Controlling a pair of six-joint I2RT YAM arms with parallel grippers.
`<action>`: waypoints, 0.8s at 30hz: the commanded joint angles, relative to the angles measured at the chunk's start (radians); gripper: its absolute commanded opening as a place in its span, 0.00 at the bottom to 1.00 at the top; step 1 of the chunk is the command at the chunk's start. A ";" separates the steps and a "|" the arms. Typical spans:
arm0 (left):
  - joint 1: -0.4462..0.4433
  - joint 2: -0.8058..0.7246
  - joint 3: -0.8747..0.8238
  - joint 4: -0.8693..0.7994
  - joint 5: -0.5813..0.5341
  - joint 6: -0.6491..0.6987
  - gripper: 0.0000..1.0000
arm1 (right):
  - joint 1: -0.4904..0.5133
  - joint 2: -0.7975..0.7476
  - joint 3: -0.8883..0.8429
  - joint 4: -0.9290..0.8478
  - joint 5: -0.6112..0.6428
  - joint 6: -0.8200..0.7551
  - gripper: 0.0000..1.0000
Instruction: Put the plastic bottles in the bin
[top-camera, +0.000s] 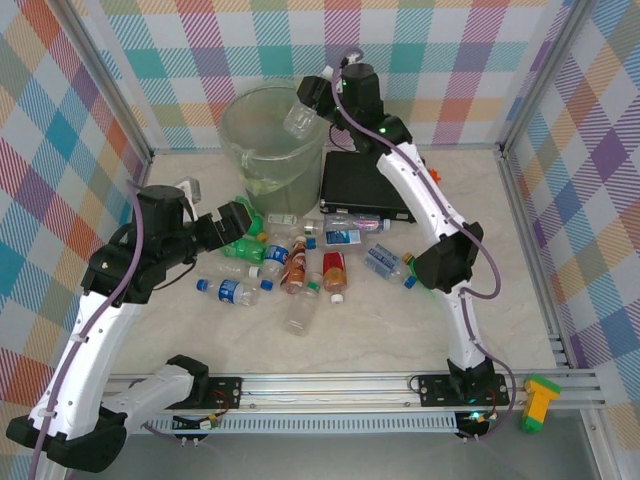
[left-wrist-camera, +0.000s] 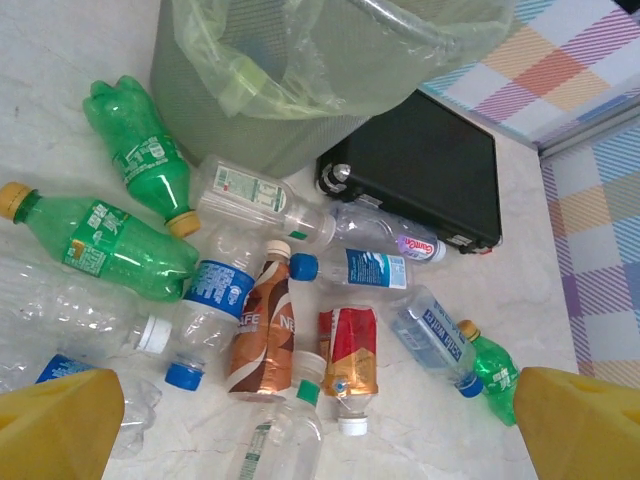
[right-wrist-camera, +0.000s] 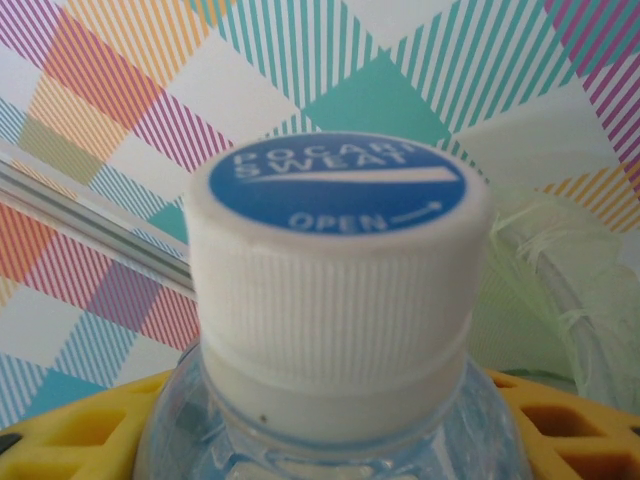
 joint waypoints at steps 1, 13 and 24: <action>-0.009 0.000 -0.006 0.037 0.017 0.035 1.00 | 0.013 0.011 0.029 0.045 0.031 -0.074 0.59; -0.009 0.084 0.045 0.039 0.002 0.053 0.99 | 0.019 0.039 0.039 0.065 0.006 -0.189 0.64; -0.009 0.095 0.059 0.072 -0.025 0.074 1.00 | 0.020 -0.016 0.038 0.024 -0.006 -0.218 0.99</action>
